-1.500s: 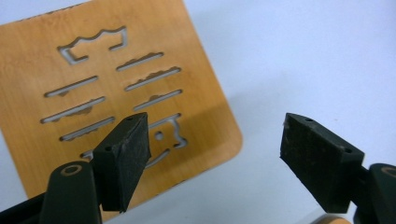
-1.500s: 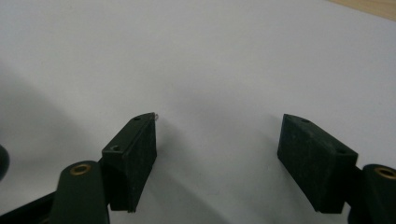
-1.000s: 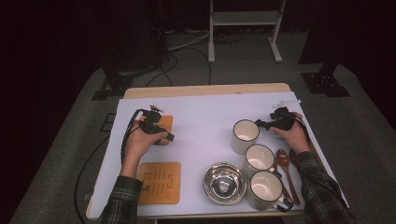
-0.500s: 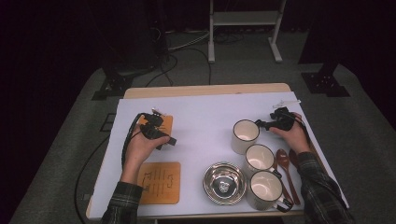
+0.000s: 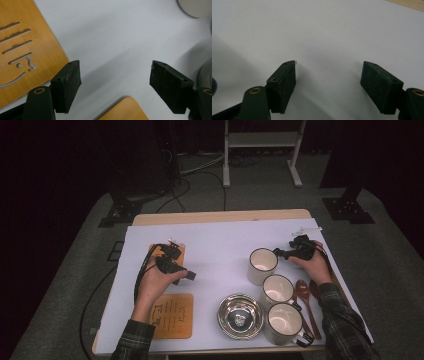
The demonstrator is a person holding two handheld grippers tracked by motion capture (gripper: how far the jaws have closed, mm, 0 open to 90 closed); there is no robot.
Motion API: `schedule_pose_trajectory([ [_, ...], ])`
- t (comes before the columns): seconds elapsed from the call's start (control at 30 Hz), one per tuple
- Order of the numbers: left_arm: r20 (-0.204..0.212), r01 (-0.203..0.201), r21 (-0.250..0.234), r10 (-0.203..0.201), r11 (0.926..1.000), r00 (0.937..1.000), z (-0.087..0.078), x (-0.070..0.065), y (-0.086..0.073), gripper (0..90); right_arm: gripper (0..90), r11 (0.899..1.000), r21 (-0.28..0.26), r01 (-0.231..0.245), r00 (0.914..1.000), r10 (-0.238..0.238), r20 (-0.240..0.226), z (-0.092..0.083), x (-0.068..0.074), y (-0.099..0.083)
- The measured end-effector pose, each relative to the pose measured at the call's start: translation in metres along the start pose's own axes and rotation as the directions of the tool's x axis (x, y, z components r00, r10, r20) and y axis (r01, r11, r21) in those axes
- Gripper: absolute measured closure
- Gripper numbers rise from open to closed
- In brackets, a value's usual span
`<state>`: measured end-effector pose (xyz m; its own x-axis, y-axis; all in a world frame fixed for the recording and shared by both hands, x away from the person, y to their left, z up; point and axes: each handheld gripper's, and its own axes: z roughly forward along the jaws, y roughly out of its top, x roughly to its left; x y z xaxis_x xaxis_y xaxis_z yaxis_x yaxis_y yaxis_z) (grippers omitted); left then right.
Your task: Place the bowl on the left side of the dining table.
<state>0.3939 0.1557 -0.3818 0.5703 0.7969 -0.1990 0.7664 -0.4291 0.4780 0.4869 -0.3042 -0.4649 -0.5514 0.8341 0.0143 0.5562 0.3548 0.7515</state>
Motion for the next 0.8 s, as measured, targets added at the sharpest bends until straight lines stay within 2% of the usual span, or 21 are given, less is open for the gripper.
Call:
schedule_pose_trajectory([
  [0.13,0.005,-0.014,-0.001,0.014,0.9999,0.9999,-0.001,-0.008,-0.001,24.1,26.6,1.0,0.0,0.0,1.0,0.0,0.0,0.0,0.0,0.0],
  [0.33,0.041,-0.039,-0.007,0.04,0.9992,0.9984,-0.001,-0.022,-0.002,24.2,26.6,1.0,0.0,0.0,1.0,0.0,0.0,0.0,0.0,0.0],
  [0.43,0.045,-0.044,-0.01,0.045,0.999,0.998,-0.002,-0.027,-0.002,24.3,26.6,1.0,0.0,0.0,1.0,0.0,0.0,0.0,0.0,0.0],
  [0.8,0.074,-0.087,-0.003,0.087,0.9962,0.9935,0.0,-0.047,-0.006,24.6,26.6,1.0,0.001,-0.001,1.0,0.001,-0.001,0.0,0.0,0.0],
])
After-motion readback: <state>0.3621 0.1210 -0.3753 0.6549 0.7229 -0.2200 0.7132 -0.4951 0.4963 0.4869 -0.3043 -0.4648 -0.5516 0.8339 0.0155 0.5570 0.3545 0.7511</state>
